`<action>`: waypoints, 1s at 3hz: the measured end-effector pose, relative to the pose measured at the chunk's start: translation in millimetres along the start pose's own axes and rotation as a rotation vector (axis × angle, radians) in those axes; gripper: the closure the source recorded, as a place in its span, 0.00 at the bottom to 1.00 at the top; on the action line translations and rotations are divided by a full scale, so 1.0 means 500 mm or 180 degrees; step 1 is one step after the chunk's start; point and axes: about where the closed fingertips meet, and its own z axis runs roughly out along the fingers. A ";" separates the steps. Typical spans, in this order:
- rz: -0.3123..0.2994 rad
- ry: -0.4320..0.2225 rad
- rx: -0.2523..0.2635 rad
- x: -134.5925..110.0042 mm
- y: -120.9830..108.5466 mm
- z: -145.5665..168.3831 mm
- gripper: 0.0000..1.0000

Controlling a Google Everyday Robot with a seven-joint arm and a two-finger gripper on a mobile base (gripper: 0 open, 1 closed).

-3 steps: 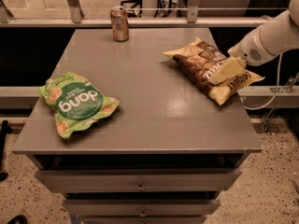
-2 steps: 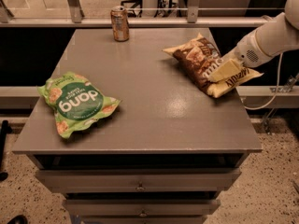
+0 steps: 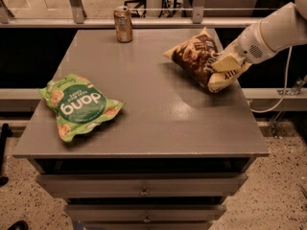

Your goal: Move brown chip bag near green rice chip bag

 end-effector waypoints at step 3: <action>-0.0409 -0.0229 0.0092 -0.102 0.070 -0.044 1.00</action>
Offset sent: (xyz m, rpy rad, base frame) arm -0.0183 0.0263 0.0355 -0.0165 -0.0961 0.0640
